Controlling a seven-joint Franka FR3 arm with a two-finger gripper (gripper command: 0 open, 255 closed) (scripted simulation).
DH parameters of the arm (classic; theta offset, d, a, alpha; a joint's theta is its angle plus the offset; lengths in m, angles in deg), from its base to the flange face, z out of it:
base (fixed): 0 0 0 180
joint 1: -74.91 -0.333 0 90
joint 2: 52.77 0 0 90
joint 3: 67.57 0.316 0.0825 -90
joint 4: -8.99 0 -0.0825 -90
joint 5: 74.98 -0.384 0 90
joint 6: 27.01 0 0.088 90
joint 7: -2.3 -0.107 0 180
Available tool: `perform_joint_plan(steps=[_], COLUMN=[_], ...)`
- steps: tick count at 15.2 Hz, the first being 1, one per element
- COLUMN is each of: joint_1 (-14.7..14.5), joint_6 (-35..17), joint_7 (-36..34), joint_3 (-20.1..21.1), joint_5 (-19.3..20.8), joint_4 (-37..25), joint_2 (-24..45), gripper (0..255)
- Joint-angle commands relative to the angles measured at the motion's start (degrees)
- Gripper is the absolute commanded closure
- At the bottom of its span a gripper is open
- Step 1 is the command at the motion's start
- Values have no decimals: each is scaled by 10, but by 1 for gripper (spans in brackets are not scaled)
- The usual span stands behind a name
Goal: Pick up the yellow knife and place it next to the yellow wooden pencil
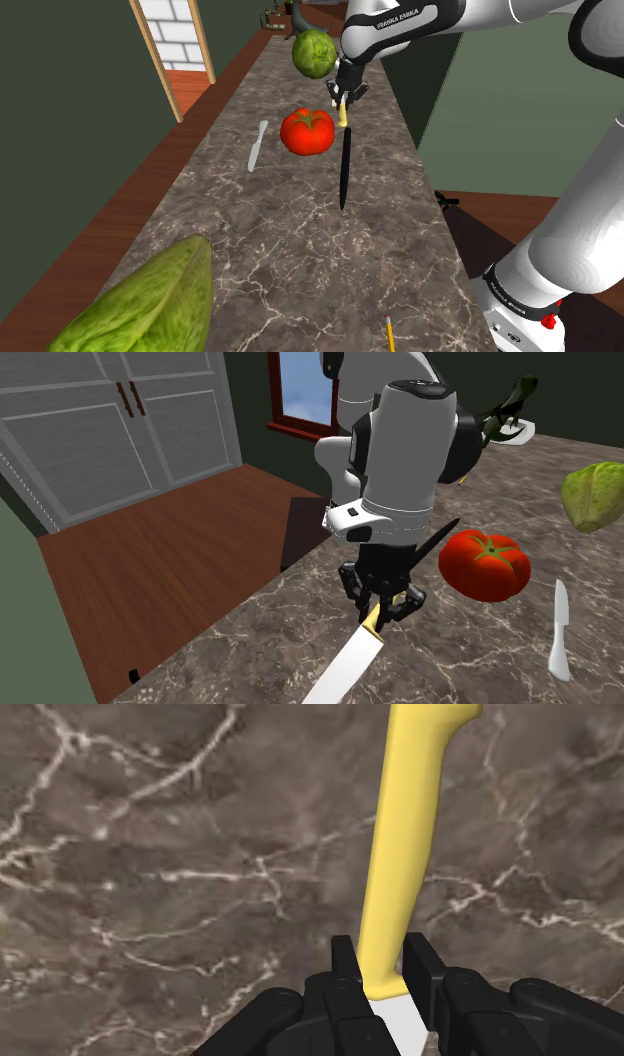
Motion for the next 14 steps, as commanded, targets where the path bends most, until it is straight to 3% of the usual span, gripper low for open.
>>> perform_joint_plan(steps=[1,14], joint_1=[0,0], joint_6=[11,107], joint_7=[0,5], joint_3=[0,1], joint_5=[0,-4], joint_4=[-8,-86], joint_2=[-3,-21], gripper=[255,255])
